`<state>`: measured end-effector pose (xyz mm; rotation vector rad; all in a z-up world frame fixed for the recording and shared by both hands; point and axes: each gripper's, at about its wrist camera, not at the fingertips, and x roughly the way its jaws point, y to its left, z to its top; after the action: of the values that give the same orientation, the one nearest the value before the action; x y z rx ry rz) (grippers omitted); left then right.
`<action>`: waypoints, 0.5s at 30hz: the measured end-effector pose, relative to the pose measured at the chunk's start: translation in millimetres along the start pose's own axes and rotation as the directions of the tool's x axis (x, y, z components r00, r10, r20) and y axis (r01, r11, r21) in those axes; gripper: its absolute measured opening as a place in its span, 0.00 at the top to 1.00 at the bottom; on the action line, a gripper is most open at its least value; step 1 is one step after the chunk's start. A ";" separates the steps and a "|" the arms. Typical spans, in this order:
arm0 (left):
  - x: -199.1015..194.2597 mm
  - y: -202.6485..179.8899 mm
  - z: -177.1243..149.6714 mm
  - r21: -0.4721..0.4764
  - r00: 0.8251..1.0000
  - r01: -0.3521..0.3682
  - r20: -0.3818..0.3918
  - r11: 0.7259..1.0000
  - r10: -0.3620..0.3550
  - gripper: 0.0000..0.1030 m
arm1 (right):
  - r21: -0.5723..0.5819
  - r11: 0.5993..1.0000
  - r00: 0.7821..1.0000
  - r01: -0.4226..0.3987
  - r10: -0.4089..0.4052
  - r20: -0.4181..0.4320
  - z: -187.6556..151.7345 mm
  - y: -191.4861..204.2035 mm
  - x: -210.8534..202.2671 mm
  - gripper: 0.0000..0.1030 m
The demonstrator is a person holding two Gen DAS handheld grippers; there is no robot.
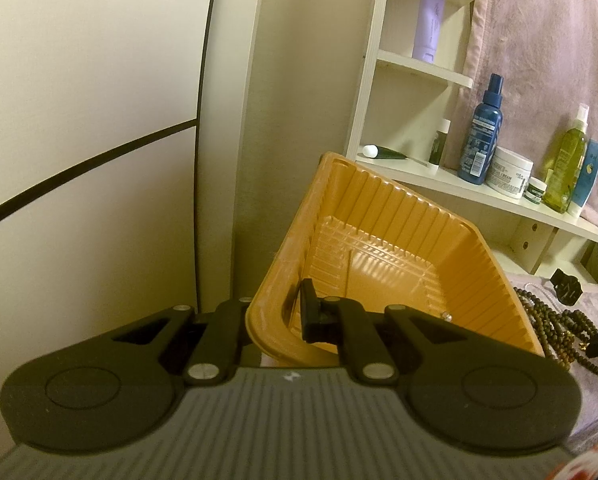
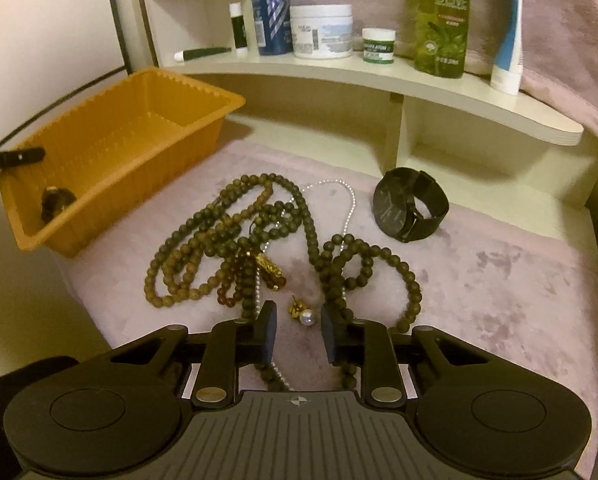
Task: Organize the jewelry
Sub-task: 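Pinch the pearl earring near the pearl strand with the right tool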
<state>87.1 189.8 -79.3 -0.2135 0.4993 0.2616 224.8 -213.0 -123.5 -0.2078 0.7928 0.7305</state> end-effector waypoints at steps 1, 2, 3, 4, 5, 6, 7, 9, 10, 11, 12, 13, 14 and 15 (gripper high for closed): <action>0.4 0.2 -0.1 0.000 1.000 0.000 -0.001 1.000 0.000 0.91 | -0.005 1.000 1.000 0.001 -0.001 -0.005 -0.2 -0.2 2.5 0.79; 0.7 0.2 -0.1 0.000 1.000 0.000 -0.001 1.000 0.000 0.91 | -0.011 1.000 1.000 0.003 -0.003 -0.010 -0.4 -0.2 4.7 0.79; 1.4 0.5 -0.1 0.001 1.000 0.000 -0.003 1.000 0.000 0.91 | -0.017 1.000 1.000 0.005 -0.005 -0.006 -0.9 -0.3 5.6 0.80; 2.1 0.5 -0.1 0.002 1.000 0.000 -0.004 1.000 0.000 0.91 | -0.022 1.000 1.000 0.006 -0.006 -0.003 -0.9 -0.5 6.4 0.82; 2.1 0.8 -0.2 0.002 1.000 0.001 -0.005 1.000 -0.001 0.91 | -0.027 1.000 1.000 0.008 -0.008 -0.002 -0.5 -0.6 7.1 0.84; 2.7 0.7 0.1 0.003 1.000 0.000 -0.005 1.000 0.000 0.91 | -0.034 0.999 1.000 0.013 -0.013 -0.003 -0.2 -0.1 7.6 0.88; 2.8 0.4 0.3 0.004 1.000 0.000 -0.005 1.000 0.001 0.91 | -0.039 0.999 1.000 0.015 -0.015 -0.005 0.5 0.0 7.8 0.88; 3.1 -0.3 0.3 0.005 1.000 -0.004 -0.005 1.000 0.005 0.91 | -0.041 0.999 1.000 0.014 -0.014 -0.008 1.9 0.2 7.9 0.88; 3.2 -0.7 0.3 0.006 1.000 -0.008 -0.006 1.000 0.008 0.91 | -0.043 0.999 1.000 0.016 -0.016 -0.008 2.8 1.0 7.8 0.88; 3.2 -1.2 0.1 0.006 1.000 -0.010 -0.004 1.000 0.010 0.91 | -0.041 0.999 1.000 0.014 -0.014 -0.004 4.3 1.9 7.3 0.89; 2.9 -1.7 -0.2 0.006 1.000 -0.012 -0.003 1.000 0.012 0.91 | -0.037 0.999 1.000 0.010 -0.010 0.001 6.1 2.5 6.9 0.89; 2.9 -1.7 -0.5 0.006 1.000 -0.014 -0.003 1.000 0.014 0.91 | -0.028 1.000 1.000 0.003 -0.003 0.011 8.7 3.3 6.1 0.89; 2.9 -1.6 -0.7 0.006 1.000 -0.015 -0.003 1.000 0.015 0.91 | -0.021 1.000 1.000 -0.006 0.007 0.023 12.2 4.8 4.7 0.89; 3.0 -1.4 -0.8 0.005 1.000 -0.015 -0.004 1.000 0.015 0.91 | -0.018 1.000 0.999 -0.018 0.018 0.034 16.1 7.0 3.7 0.89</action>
<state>89.7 188.9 -81.2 -0.2057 0.5059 0.2747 231.1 -199.0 -114.2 -0.2035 0.7570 0.7563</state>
